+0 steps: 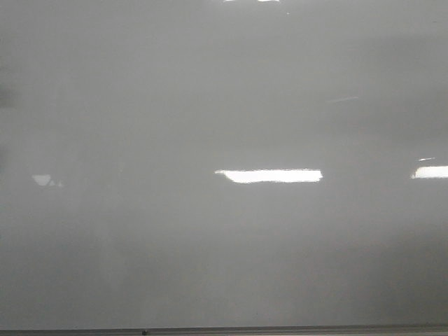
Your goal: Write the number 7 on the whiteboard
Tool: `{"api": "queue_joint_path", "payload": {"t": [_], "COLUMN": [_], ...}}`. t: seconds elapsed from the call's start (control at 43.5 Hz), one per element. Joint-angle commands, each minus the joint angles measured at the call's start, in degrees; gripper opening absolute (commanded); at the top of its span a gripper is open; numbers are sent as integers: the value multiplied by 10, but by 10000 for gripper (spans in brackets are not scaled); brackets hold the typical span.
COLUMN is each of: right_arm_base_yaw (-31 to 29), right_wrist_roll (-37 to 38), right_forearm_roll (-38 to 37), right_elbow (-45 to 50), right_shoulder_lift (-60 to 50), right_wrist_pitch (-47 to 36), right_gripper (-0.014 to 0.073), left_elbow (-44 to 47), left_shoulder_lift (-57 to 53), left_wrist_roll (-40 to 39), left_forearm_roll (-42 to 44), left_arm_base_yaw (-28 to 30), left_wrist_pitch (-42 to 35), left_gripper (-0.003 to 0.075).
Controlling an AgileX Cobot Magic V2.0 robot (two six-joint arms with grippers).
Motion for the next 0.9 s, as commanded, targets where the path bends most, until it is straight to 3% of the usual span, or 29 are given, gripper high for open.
{"api": "queue_joint_path", "payload": {"t": [0.0,0.184,0.368,0.643,0.873], "right_arm_base_yaw": [0,0,0,30,113], "right_wrist_roll": [-2,-2,-4,-80,-242], "right_forearm_roll": [4,18,19,52,108], "right_elbow": [-28,-79,-125,-144,-144], "right_shoulder_lift": [0,2,28,84,130], "right_wrist_pitch": [-37,16,68,110,142], "right_gripper": [625,625,625,625,625], "left_elbow": [-43,-89,-126,-130,-130], "left_shoulder_lift": [-47,-78,-76,-52,-20], "left_wrist_roll": [1,85,196,360,401], "left_forearm_roll": [0,0,-11,-77,-81], "left_arm_base_yaw": [-3,-44,-133,-294,-399], "left_wrist_pitch": [32,147,253,276,273], "left_gripper": [-20,-20,-20,-20,-20]}}
